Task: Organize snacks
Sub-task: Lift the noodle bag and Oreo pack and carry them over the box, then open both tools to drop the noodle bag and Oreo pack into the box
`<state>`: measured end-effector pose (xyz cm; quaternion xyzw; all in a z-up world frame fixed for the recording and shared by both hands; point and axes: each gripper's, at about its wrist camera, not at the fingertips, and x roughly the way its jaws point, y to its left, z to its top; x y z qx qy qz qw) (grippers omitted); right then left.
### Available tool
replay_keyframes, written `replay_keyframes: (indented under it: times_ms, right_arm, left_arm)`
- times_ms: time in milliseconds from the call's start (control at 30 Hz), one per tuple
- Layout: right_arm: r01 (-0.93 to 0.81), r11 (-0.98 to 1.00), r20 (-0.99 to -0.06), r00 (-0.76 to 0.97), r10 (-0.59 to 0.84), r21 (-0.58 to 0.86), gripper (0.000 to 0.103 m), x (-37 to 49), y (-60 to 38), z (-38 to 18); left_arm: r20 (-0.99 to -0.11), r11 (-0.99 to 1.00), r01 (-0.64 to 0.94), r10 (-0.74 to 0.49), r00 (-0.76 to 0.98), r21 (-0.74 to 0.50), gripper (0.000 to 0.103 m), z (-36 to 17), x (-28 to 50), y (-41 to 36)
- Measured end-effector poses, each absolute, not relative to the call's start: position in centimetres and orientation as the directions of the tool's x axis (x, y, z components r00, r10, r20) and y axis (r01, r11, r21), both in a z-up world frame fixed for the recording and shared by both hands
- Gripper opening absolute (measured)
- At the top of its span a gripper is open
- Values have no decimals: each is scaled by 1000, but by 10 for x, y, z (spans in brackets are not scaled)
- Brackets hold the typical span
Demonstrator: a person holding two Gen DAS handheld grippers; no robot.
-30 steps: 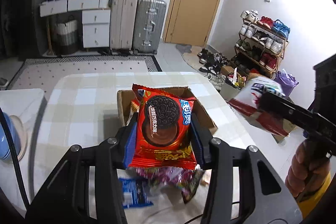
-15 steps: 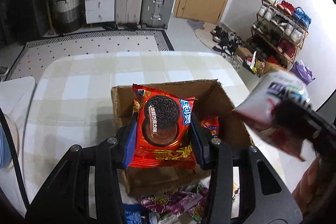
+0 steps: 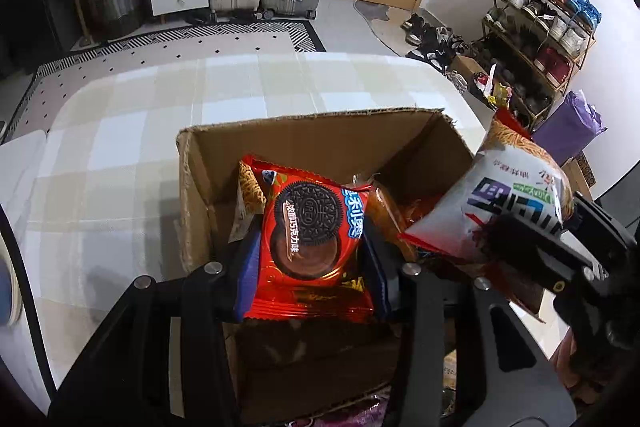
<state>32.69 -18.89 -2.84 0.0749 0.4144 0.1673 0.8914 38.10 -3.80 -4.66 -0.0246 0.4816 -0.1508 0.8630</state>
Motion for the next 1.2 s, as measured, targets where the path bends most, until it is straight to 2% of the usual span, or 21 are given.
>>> replay_keyframes:
  times_ms: [400, 467, 700, 800, 1000, 1200]
  right_arm:
    - [-241, 935, -737, 575, 355, 262, 57, 333, -183, -41]
    - [-240, 935, -741, 571, 353, 261, 57, 335, -183, -43]
    - [-237, 940, -766, 547, 337, 244, 57, 341, -178, -50]
    - [-245, 940, -775, 535, 335, 237, 57, 344, -175, -53]
    - [-258, 938, -787, 517, 335, 230, 58, 348, -171, -56]
    - [-267, 940, -792, 515, 327, 214, 59, 343, -170, -55]
  left_arm:
    - [-827, 954, 236, -279, 488, -183, 44, -53, 379, -41]
    - [-826, 957, 232, -270, 494, -174, 49, -49, 376, -40]
    - [-804, 949, 233, -306, 509, -213, 52, -38, 365, -27]
    - [-792, 944, 238, -323, 519, -229, 60, -33, 359, -25]
    - [-785, 941, 223, -335, 521, -254, 61, -30, 355, -17]
    - [-784, 938, 227, -343, 517, -261, 68, -29, 354, -18]
